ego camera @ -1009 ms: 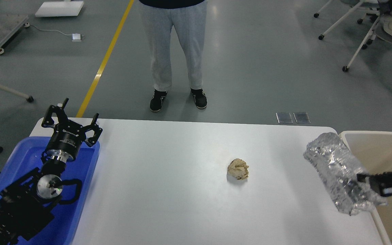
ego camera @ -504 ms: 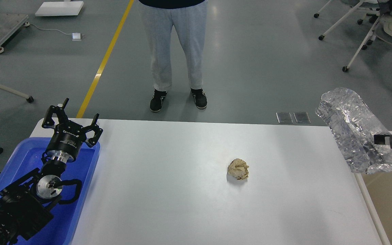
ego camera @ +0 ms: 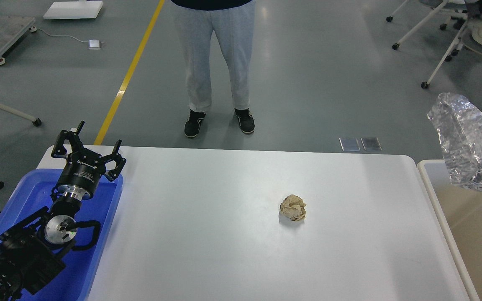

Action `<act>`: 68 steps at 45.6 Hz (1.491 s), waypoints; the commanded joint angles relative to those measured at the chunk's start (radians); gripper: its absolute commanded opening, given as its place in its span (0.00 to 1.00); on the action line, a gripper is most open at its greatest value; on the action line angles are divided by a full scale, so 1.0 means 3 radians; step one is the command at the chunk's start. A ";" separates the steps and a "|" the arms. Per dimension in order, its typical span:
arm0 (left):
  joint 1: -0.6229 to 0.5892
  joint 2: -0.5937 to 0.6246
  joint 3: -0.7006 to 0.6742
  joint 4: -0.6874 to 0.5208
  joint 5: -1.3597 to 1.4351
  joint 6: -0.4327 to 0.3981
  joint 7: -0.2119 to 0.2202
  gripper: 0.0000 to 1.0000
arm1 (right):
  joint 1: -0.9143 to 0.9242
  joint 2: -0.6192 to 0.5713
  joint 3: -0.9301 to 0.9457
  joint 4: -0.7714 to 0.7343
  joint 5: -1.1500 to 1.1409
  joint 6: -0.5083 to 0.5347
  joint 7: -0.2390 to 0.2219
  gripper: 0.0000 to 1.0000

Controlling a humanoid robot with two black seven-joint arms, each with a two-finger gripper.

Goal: Tidy desktop
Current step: 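Lift the foil wrapper with the right gripper up over the bin, then lower the foil wrapper into the white bin and open the right gripper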

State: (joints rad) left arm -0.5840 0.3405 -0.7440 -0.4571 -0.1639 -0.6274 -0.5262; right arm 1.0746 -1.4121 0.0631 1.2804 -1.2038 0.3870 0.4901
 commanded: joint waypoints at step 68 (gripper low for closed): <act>0.0003 0.0000 0.0000 0.0000 -0.0001 0.0000 0.0000 1.00 | -0.1920 0.3193 0.0035 -0.4309 0.3701 -0.0615 -0.0595 0.00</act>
State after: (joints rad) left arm -0.5837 0.3405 -0.7440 -0.4571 -0.1640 -0.6274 -0.5262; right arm 0.5066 -0.5562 0.0707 0.0837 -0.1964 0.2152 0.3996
